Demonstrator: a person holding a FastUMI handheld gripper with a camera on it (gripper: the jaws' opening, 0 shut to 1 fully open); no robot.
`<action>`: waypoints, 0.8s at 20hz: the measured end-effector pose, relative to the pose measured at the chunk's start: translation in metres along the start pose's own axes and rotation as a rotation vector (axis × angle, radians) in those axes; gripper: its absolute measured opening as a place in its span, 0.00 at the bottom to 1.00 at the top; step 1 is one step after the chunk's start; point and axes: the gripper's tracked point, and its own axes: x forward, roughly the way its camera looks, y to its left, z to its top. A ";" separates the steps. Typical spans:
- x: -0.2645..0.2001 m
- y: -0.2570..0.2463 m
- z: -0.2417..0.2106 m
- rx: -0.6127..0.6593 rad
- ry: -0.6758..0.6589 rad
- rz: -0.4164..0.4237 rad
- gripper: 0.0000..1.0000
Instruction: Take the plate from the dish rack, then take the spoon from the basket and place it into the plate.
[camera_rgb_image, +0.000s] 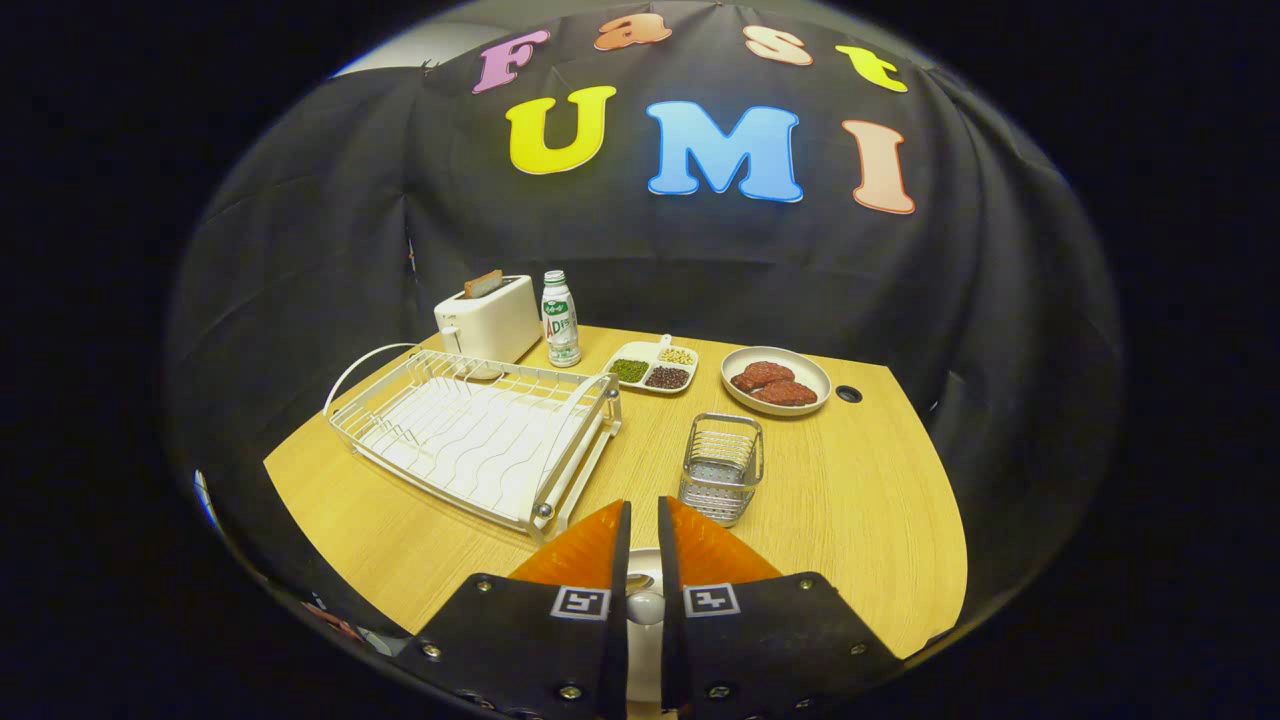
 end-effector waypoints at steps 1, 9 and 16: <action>0.004 0.002 -0.001 -0.004 0.008 0.010 0.13; 0.019 -0.003 -0.009 -0.056 0.031 0.021 0.27; -0.020 -0.068 0.029 0.057 -0.103 -0.136 0.28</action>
